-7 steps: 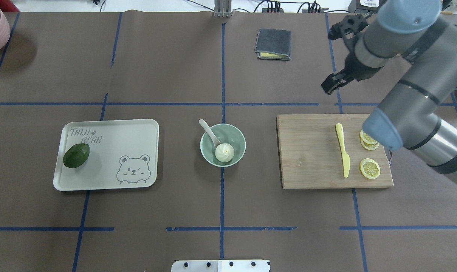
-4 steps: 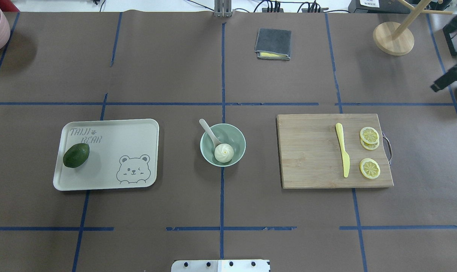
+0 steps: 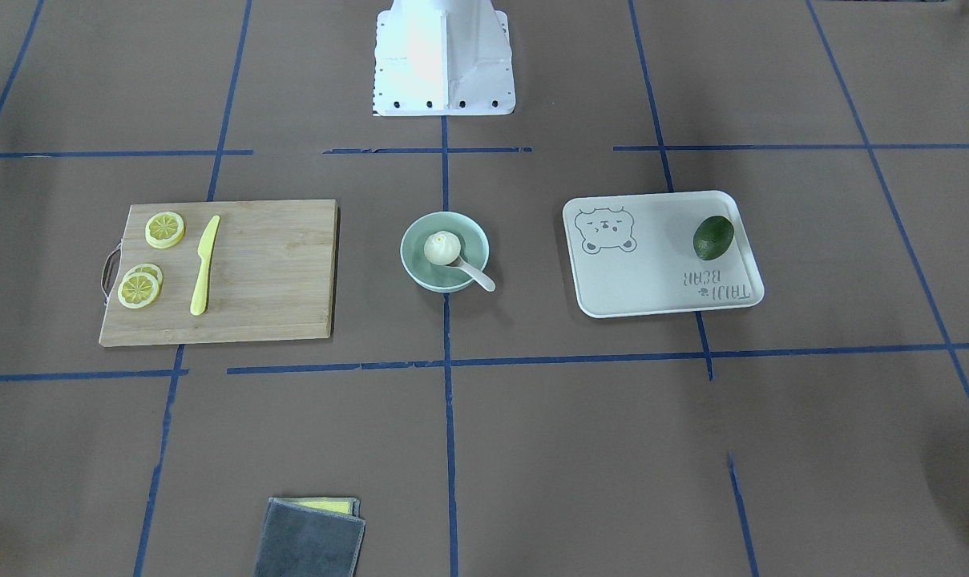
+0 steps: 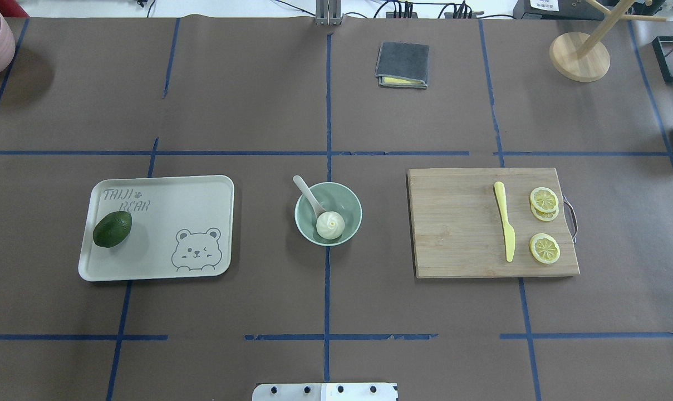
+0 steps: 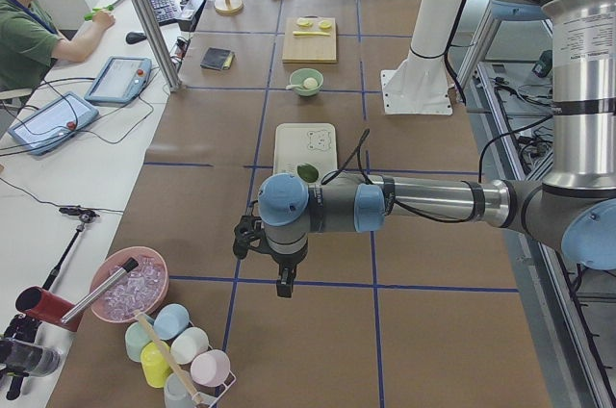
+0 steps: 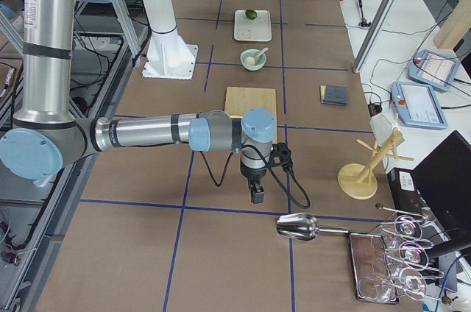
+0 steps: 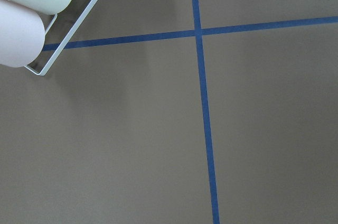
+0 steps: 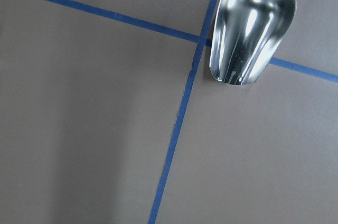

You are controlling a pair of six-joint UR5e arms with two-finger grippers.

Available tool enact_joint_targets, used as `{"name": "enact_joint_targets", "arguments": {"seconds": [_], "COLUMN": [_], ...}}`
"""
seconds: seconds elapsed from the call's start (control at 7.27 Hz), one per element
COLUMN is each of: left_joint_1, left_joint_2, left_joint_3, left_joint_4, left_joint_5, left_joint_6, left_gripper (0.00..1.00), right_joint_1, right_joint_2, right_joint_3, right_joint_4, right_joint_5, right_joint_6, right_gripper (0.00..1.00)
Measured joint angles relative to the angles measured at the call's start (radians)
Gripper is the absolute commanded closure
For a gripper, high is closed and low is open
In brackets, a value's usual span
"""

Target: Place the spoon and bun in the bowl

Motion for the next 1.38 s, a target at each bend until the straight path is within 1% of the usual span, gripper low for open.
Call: {"name": "enact_joint_targets", "arguments": {"seconds": [0.14, 0.41, 1.38], "left_joint_1": [0.0, 0.0, 0.0], "left_joint_2": [-0.001, -0.002, -0.005], "left_joint_3": [-0.002, -0.003, -0.003], "left_joint_4": [0.0, -0.001, -0.002], "left_joint_5": [0.0, -0.001, 0.0], "left_joint_6": [0.0, 0.0, 0.0], "left_gripper": [0.0, 0.0, 0.0], "right_joint_1": [0.01, 0.018, 0.021], "right_joint_2": [-0.015, -0.024, -0.027], "right_joint_3": [-0.001, -0.002, -0.006], "right_joint_4": [0.0, 0.0, 0.0], "right_joint_5": [0.023, 0.041, 0.042], "right_joint_6": [0.0, 0.004, 0.005], "right_gripper": [0.0, 0.0, 0.0]}}
